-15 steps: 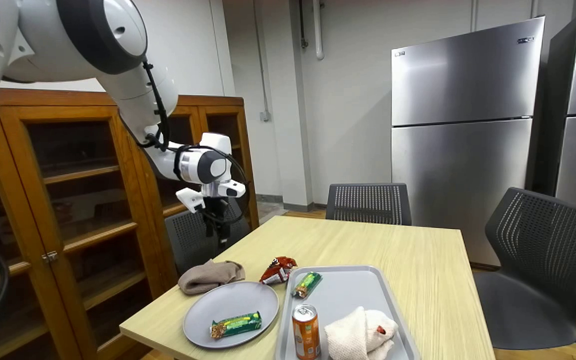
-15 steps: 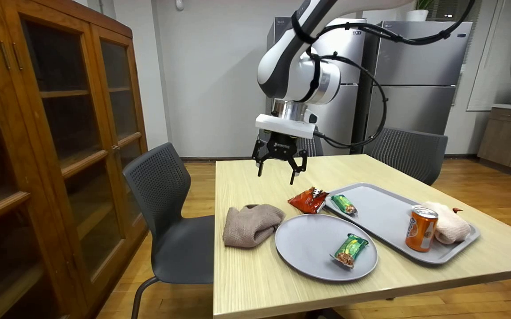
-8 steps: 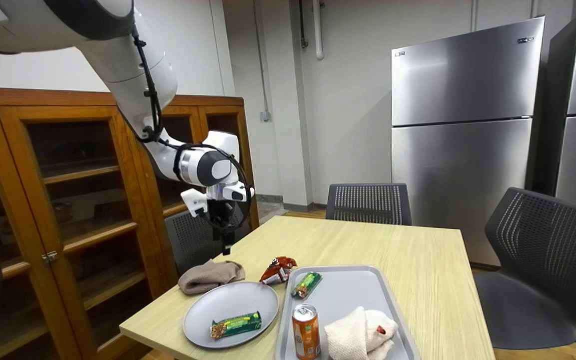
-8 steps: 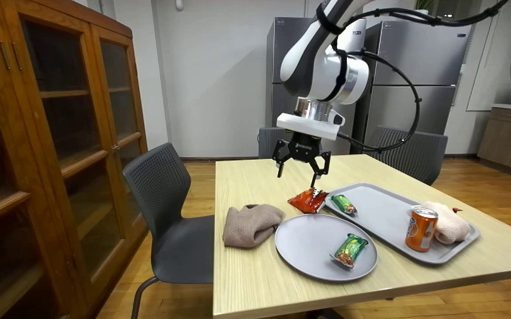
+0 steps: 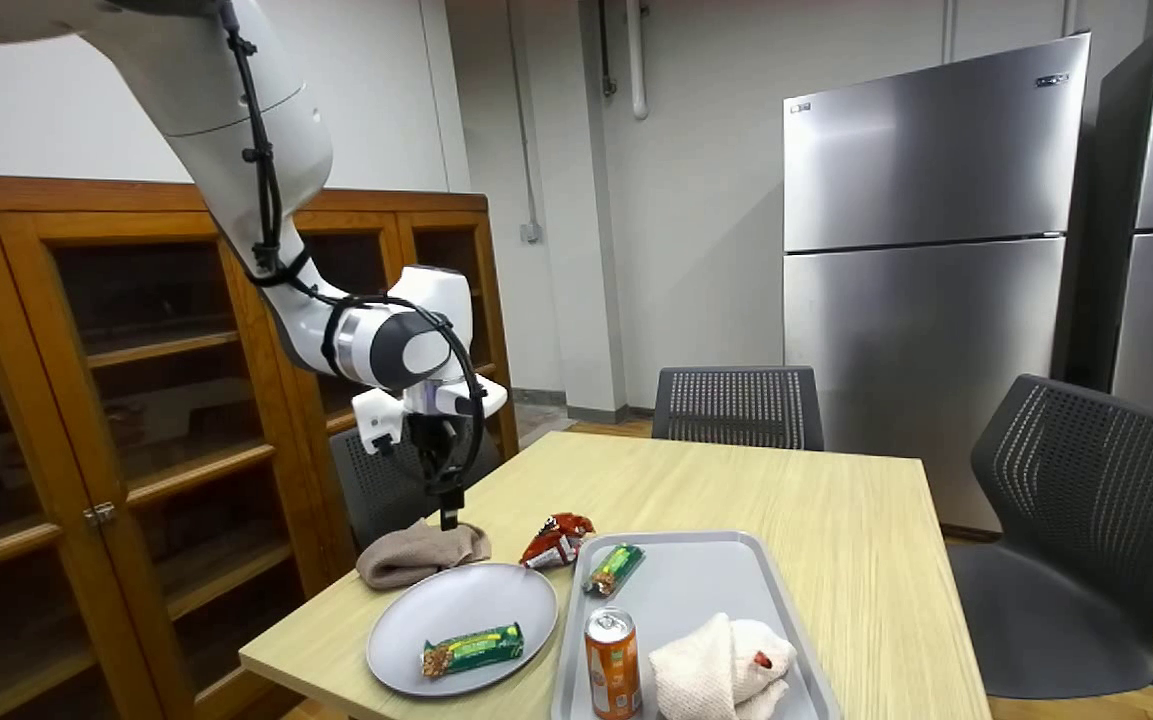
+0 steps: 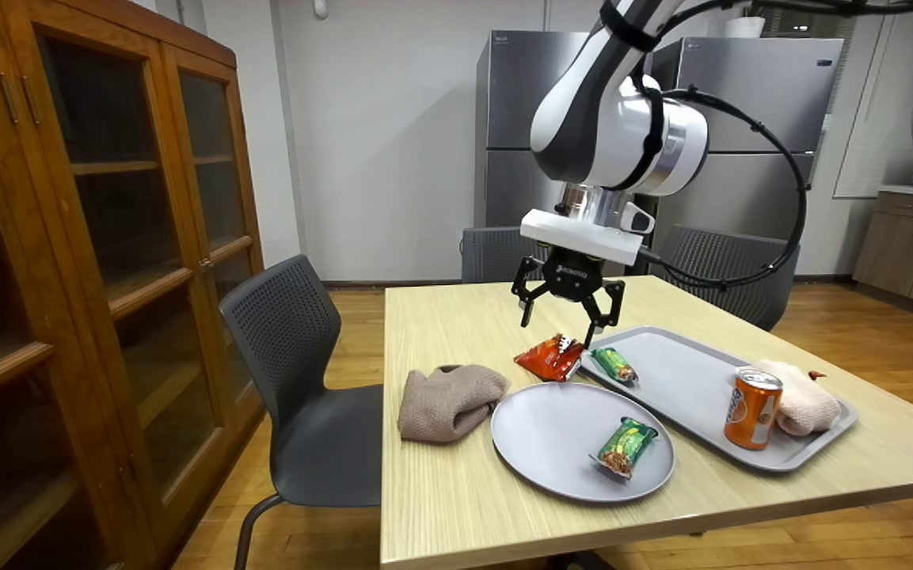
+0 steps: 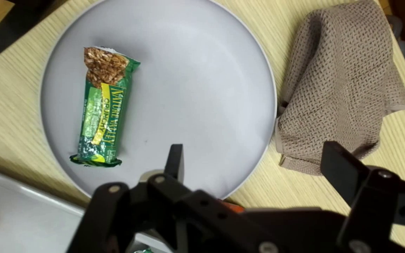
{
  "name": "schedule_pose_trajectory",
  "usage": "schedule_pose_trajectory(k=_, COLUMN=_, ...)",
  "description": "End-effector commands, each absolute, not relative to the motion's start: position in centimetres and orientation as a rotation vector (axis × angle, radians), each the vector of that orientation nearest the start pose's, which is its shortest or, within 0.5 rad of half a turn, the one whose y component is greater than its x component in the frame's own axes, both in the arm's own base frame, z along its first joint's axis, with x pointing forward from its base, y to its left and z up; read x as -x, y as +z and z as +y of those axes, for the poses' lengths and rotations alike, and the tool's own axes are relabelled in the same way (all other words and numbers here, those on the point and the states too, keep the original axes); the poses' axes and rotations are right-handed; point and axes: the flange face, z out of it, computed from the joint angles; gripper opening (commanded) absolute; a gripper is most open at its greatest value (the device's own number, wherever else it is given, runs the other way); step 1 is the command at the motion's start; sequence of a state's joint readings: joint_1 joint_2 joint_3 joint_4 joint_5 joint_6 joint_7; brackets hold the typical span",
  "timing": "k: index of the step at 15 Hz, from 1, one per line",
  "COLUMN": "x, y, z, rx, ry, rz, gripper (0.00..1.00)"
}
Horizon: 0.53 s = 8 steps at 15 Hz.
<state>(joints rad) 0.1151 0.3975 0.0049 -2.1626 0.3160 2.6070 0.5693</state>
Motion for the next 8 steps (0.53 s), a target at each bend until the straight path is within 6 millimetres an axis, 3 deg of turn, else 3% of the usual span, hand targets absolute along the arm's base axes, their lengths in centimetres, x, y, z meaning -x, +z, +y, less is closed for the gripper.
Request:
schedule_pose_trajectory(k=1, x=-56.5, y=21.5, z=6.2, rx=2.778, ry=0.021, rz=1.045, gripper=1.00)
schedule_pose_trajectory(k=5, x=-56.5, y=21.6, z=6.1, rx=2.777, ry=0.019, rz=1.046, gripper=1.00)
schedule_pose_trajectory(k=8, x=-56.4, y=20.9, z=4.3, rx=2.780, ry=0.016, rz=1.058, gripper=1.00)
